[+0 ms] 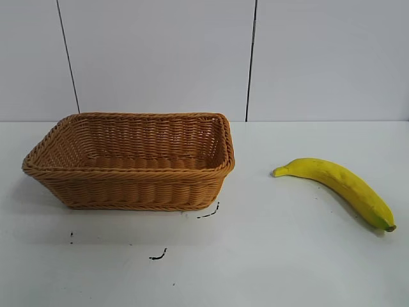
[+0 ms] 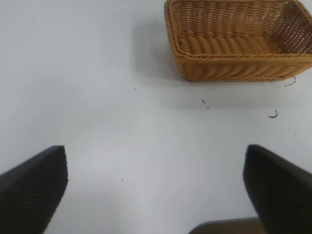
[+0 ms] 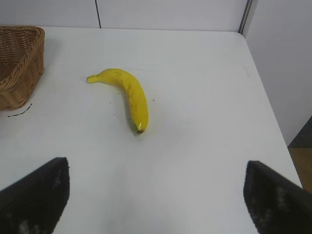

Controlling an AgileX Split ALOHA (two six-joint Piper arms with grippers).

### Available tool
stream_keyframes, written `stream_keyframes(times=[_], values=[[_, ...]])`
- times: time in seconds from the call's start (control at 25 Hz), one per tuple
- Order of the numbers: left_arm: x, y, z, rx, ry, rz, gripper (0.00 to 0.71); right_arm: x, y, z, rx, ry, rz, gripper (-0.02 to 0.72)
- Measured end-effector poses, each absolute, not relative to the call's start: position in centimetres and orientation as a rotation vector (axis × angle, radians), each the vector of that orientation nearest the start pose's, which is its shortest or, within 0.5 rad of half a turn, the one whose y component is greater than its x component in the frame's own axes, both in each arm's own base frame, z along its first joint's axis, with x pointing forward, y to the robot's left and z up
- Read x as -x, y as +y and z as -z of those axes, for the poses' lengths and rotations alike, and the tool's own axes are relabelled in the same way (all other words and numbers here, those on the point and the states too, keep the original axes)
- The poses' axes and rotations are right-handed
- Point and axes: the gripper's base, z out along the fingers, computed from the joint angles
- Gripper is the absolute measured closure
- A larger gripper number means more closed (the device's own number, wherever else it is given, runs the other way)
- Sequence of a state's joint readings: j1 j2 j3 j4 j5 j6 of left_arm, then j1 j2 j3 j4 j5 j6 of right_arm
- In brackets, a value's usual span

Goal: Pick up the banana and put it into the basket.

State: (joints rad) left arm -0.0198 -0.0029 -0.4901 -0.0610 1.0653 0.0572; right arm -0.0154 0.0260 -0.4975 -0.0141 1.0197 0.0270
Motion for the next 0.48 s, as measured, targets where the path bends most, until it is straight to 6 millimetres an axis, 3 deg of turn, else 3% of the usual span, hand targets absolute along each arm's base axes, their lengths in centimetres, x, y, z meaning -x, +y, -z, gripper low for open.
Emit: stream_keyframes(times=[0.48], values=[[0.46,-0.48,-27.43,-0.082,2.053,0.050,0.015,-0.21,-0.08,-27.99,-0.044,2.038,0.004,0.008]])
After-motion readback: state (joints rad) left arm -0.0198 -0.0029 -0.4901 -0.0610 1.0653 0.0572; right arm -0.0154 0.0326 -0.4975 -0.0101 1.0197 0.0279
